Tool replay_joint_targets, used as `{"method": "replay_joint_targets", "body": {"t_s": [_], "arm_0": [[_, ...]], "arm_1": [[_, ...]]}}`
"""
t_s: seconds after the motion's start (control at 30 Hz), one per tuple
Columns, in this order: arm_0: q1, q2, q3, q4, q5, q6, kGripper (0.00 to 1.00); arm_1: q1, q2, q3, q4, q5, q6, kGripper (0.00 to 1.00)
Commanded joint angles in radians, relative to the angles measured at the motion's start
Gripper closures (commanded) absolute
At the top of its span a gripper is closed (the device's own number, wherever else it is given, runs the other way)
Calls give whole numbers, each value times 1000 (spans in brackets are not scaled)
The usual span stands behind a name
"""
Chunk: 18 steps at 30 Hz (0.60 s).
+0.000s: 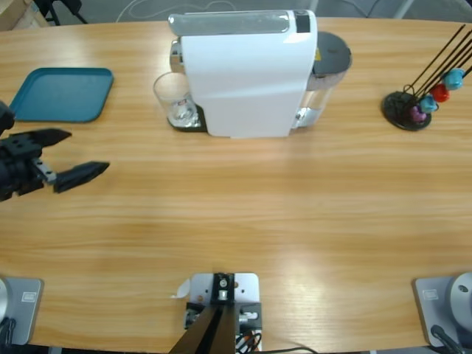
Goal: Pour coffee
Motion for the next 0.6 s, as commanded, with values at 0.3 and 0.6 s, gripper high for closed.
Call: {"method": "replay_joint_targets", "body": {"t_s": [0.3,0.6], "arm_0": [[-5,92,-90,199,-127,-6,0],[14,91,-90,185,-129,-3,0]], "arm_1": [[79,694,-1015,660,83,50,1000],[74,727,-1012,683,122,54,1000]]}}
